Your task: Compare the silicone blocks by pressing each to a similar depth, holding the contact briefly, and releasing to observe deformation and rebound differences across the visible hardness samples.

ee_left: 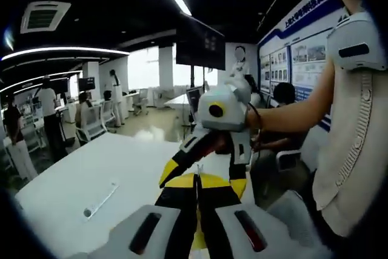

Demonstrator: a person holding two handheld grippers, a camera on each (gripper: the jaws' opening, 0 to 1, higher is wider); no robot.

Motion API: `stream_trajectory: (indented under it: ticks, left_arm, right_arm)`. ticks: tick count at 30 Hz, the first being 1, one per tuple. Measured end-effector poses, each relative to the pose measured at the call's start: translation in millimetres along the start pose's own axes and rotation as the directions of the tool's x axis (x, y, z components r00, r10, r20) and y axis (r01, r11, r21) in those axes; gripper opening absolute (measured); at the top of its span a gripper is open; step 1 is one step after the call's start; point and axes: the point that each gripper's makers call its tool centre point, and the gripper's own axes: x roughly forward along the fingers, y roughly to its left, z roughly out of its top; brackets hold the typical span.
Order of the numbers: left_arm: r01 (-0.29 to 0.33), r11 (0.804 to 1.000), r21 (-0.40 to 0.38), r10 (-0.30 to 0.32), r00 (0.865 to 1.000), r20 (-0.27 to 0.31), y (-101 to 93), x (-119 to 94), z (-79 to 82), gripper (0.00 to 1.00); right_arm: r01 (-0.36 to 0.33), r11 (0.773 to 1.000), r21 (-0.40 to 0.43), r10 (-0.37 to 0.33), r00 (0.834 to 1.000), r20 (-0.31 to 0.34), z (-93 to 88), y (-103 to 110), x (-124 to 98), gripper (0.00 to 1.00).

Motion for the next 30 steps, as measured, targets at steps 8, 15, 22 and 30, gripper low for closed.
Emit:
stream_trajectory:
  ticks: [8,15,22,30]
  left_arm:
    - [0.061,0.998,0.014,-0.061,0.998,0.0,-7.3,0.0,4.3,0.0]
    - [0.068,0.998,0.012,-0.068,0.998,0.01,-9.4,-3.0,3.4,0.0]
    - [0.097,0.994,0.041,-0.097,0.995,0.001,-17.7,-1.5,3.6,0.0]
    - [0.105,0.993,0.046,-0.105,0.994,-0.009,-20.9,-1.9,2.5,0.0]
  right_arm:
    - [-0.113,0.974,-0.197,0.098,0.991,-0.088,-6.2,18.9,10.6,0.38]
    - [-0.103,0.973,-0.206,0.088,0.993,-0.081,-3.8,15.7,14.5,0.37]
    - [-0.131,0.967,-0.216,0.111,0.988,-0.103,-3.5,23.9,23.6,0.37]
    - [-0.122,0.963,-0.24,0.096,0.989,-0.116,-2.1,24.2,20.4,0.27]
